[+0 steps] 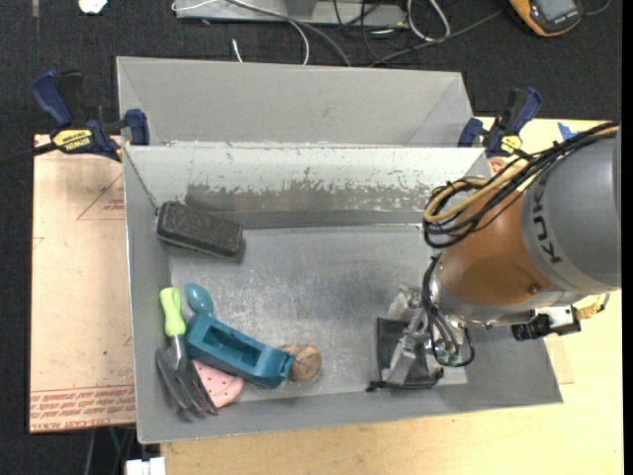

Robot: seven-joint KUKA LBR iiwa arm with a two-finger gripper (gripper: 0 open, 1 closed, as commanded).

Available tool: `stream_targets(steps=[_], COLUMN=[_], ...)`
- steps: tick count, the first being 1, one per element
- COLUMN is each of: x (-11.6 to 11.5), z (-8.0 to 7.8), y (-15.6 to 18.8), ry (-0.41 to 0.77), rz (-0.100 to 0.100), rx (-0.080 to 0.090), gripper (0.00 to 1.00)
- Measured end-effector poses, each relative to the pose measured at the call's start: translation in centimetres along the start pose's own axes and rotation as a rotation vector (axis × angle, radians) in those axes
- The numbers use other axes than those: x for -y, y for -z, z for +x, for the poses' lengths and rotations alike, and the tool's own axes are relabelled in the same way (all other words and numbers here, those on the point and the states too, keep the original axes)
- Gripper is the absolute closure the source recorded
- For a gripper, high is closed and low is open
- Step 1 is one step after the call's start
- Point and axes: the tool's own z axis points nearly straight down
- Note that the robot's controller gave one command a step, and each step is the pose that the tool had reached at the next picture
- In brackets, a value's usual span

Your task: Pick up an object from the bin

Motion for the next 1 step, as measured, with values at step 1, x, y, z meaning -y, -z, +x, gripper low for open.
stream_targets(steps=[1], x=[4.00], z=[-3.26], y=[0.09], ry=[0.127], rz=[-0.007], rx=[0.009], gripper=[1.00])
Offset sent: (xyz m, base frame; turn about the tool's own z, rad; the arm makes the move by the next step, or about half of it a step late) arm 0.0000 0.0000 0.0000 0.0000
